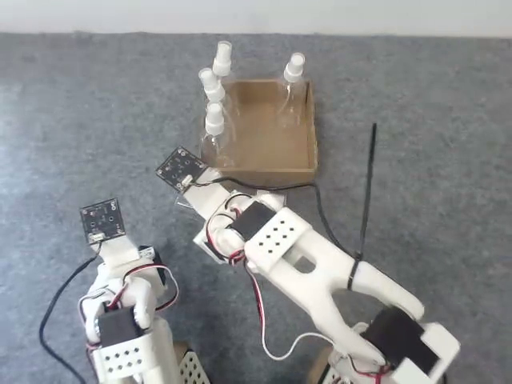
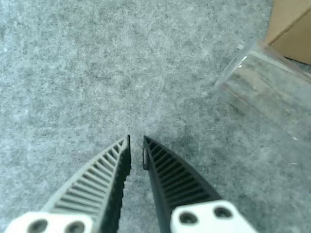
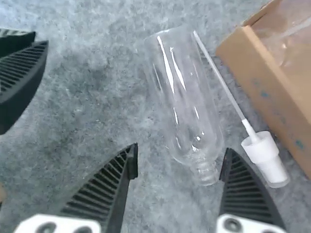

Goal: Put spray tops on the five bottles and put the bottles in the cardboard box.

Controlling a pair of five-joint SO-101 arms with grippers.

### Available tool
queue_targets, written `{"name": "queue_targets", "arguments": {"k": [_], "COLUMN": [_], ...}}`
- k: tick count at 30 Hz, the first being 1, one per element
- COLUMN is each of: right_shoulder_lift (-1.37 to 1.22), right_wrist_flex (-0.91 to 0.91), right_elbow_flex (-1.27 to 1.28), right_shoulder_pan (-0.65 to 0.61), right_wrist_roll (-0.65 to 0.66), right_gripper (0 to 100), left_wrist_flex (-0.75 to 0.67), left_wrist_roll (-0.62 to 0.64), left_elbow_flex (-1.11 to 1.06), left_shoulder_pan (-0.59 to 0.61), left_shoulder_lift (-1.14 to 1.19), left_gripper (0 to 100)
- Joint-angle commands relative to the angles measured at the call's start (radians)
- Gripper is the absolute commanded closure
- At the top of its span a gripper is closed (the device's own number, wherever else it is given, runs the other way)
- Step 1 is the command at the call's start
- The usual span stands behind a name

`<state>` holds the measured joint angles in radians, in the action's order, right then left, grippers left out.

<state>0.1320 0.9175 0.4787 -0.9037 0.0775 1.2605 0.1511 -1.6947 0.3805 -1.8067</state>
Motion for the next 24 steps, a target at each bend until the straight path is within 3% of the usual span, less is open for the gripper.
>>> {"name": "queue_targets", "arguments": {"k": [1, 16, 24], "right_shoulder_lift": [-0.002, -0.237, -0.303], "right_wrist_flex": [-0.027, -0.058, -0.051], "right_elbow_flex": [-0.072, -0.201, -0.206], "right_shoulder_pan": [-0.005, -0.001, -0.001], "right_wrist_roll": [0.049, 0.063, 0.15], "right_gripper": [76.4, 76.4, 76.8], "left_wrist_flex": [0.005, 0.005, 0.005], "left_wrist_roll": [-0.002, -0.002, -0.002], "left_elbow_flex": [0.01, 0.01, 0.01], "left_shoulder_pan": [0.005, 0.005, 0.005], "left_shoulder_lift": [-0.017, -0.017, -0.017], "left_gripper": [96, 96, 96]}}
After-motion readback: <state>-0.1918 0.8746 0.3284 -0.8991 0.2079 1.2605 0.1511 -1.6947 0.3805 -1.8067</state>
